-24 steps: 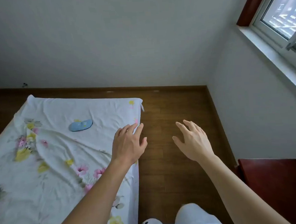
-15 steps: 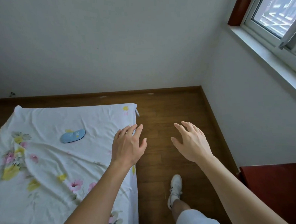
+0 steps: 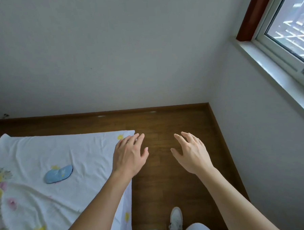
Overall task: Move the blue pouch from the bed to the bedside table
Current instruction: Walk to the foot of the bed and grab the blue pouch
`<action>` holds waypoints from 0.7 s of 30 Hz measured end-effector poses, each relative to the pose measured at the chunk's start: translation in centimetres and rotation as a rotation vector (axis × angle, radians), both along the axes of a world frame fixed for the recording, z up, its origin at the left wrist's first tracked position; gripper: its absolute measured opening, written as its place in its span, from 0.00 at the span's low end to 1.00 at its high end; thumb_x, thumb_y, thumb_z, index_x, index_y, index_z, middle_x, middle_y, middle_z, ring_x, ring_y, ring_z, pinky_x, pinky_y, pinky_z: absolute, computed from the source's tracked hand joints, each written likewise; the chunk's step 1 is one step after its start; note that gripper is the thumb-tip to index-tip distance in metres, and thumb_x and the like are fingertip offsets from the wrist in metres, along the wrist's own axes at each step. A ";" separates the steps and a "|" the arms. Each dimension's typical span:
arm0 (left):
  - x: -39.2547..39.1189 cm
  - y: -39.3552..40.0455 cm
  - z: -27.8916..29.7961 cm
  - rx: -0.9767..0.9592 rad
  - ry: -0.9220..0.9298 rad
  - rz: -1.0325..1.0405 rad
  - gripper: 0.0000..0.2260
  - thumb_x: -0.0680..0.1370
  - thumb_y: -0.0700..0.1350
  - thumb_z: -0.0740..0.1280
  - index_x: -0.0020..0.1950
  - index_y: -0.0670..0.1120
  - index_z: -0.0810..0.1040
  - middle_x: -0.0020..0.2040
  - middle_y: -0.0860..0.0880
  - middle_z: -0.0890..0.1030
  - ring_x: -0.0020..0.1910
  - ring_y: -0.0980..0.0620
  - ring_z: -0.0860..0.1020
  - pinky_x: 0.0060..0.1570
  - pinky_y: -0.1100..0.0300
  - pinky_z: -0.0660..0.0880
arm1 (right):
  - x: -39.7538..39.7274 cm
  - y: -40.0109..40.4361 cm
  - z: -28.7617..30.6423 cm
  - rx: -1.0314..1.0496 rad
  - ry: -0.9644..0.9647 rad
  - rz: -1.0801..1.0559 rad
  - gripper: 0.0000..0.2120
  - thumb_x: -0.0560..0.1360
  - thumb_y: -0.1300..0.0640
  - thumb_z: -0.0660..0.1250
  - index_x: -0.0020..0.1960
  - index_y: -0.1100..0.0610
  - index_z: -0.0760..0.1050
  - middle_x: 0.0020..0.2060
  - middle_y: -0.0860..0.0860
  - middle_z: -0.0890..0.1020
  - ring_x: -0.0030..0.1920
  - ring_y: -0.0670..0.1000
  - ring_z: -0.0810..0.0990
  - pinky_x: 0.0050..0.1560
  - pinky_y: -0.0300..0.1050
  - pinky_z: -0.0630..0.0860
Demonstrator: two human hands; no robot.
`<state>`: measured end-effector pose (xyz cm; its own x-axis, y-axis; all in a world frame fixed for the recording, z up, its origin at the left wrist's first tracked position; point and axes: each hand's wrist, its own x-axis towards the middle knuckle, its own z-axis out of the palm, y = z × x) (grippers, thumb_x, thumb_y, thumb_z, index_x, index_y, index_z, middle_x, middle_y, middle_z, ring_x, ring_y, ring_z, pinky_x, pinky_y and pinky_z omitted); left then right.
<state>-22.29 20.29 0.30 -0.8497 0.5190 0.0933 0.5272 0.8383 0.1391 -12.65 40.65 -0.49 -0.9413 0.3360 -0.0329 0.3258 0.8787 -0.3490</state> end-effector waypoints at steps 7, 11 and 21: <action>-5.7 4.8 -0.4 -0.025 -0.027 0.019 0.23 0.79 0.57 0.60 0.72 0.51 0.69 0.71 0.49 0.76 0.70 0.48 0.72 0.68 0.50 0.71 | -6.5 6.0 -0.5 -0.024 -0.015 0.006 0.28 0.79 0.39 0.61 0.75 0.48 0.66 0.75 0.54 0.70 0.76 0.57 0.65 0.75 0.58 0.64; -9.2 6.5 -1.1 -0.033 -0.044 0.025 0.22 0.78 0.56 0.61 0.72 0.51 0.70 0.70 0.49 0.76 0.69 0.48 0.73 0.68 0.50 0.71 | -9.7 7.8 -1.2 -0.045 -0.021 -0.001 0.28 0.79 0.39 0.61 0.75 0.48 0.66 0.75 0.54 0.70 0.76 0.57 0.65 0.75 0.58 0.64; -22.5 9.2 -3.8 0.035 -0.074 0.102 0.23 0.78 0.56 0.62 0.72 0.51 0.70 0.70 0.48 0.76 0.69 0.47 0.73 0.69 0.47 0.71 | -24.6 10.5 -2.6 0.012 -0.060 0.100 0.28 0.79 0.40 0.61 0.75 0.48 0.66 0.74 0.54 0.70 0.75 0.57 0.66 0.75 0.58 0.64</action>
<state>-44.76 29.46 -3.53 -0.9029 0.4274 0.0445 0.4270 0.8808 0.2046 -37.21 51.14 -3.10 -0.9667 0.2408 -0.0863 0.2558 0.9120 -0.3205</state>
